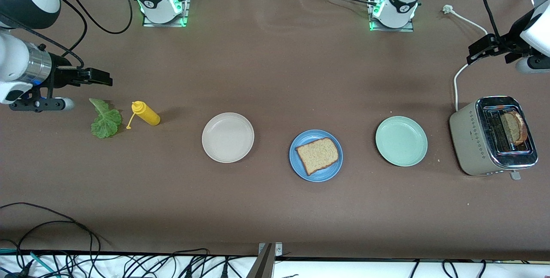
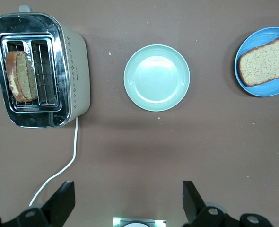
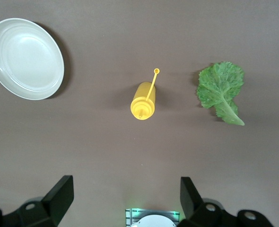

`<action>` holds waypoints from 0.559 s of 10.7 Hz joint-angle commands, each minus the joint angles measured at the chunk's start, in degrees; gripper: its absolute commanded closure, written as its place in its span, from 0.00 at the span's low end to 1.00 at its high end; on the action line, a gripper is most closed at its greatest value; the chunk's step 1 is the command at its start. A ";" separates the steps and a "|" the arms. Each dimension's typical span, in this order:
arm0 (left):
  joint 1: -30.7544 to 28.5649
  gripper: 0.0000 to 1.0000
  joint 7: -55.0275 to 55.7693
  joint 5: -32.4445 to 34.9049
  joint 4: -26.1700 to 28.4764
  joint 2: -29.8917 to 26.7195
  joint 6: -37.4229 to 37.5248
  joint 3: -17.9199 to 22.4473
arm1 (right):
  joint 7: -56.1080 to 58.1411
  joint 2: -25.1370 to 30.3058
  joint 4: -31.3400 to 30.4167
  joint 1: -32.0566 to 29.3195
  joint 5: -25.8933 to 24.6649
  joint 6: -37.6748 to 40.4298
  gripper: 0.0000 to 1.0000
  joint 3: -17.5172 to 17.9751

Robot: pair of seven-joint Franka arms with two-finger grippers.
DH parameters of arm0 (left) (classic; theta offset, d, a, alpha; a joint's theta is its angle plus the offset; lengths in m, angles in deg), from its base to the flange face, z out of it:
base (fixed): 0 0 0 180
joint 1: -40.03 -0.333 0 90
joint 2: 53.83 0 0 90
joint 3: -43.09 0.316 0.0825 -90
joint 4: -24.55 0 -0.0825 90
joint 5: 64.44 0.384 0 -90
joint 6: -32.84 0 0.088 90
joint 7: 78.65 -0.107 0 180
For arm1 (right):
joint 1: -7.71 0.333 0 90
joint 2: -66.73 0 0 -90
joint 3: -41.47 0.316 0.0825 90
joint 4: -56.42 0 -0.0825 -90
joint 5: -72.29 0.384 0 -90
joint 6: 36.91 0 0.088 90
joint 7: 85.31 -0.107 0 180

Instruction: Make sandwich in blue plate with both arms

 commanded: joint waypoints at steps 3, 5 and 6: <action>-0.68 0.00 0.72 2.03 -2.02 0.61 0.28 0.27 | 0.57 0.44 -0.66 -0.31 0.99 -0.75 0.00 -0.06; -2.18 0.00 0.46 1.85 -3.79 0.70 0.28 0.71 | 0.57 0.44 -0.66 -0.40 0.99 -0.75 0.00 -0.06; -2.18 0.00 0.20 1.94 -4.92 0.79 0.28 0.71 | 0.57 0.44 -0.66 -0.40 0.99 -0.75 0.00 -0.06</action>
